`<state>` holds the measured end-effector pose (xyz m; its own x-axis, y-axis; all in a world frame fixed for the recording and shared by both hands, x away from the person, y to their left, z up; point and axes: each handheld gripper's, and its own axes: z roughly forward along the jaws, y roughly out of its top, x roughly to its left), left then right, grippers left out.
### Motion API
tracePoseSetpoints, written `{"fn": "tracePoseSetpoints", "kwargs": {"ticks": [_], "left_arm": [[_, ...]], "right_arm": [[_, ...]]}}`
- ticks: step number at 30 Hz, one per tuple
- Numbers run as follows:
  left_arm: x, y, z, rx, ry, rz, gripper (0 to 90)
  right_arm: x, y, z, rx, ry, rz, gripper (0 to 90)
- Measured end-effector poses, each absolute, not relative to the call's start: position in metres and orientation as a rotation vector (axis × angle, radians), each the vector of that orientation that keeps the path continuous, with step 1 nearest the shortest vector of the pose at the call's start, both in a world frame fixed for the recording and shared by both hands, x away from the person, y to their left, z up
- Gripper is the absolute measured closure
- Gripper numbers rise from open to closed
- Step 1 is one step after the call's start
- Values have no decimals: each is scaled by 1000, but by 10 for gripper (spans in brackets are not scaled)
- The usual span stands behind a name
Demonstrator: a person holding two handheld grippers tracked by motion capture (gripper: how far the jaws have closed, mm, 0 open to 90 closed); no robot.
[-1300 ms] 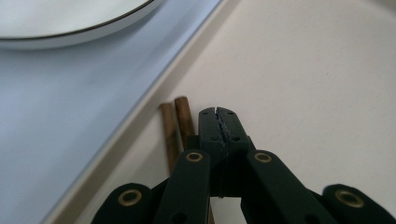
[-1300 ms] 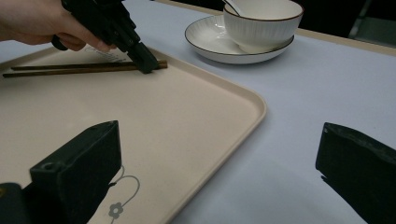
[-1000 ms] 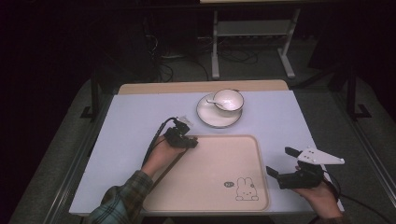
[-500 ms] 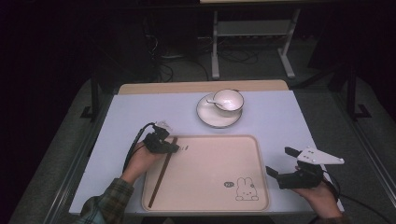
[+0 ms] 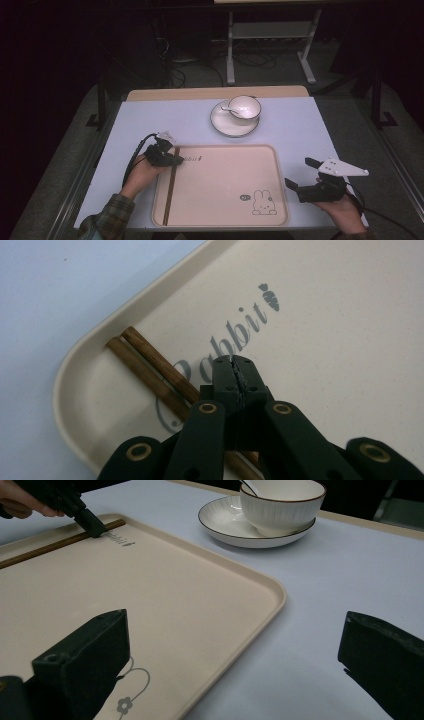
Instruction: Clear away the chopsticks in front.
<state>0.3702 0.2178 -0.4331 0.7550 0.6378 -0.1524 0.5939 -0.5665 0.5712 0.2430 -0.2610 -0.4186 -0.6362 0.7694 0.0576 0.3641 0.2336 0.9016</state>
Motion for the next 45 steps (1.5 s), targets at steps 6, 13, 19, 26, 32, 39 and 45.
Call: {"fn": "tracePoseSetpoints", "kwargs": {"ticks": [6,13,19,26,32,39,45], "left_arm": [[367,217,-429,2328,899,107,869],[347,228,-413,2261,843,186,712],[319,246,-405,2172,836,272,511],[296,265,-404,2116,828,325,364],[282,280,-406,2088,844,353,294],[269,296,-412,2070,863,382,240],[267,297,-412,2057,855,376,239]], "right_arm": [[243,-261,-419,1040,2117,1374,0],[244,-261,-419,1039,2120,1375,0],[244,-260,-419,1036,2122,1374,0],[246,-259,-419,1030,2127,1372,0],[247,-259,-419,1027,2133,1375,0],[248,-257,-420,1021,2148,1374,0],[249,-256,-420,1016,2152,1374,0]]}}
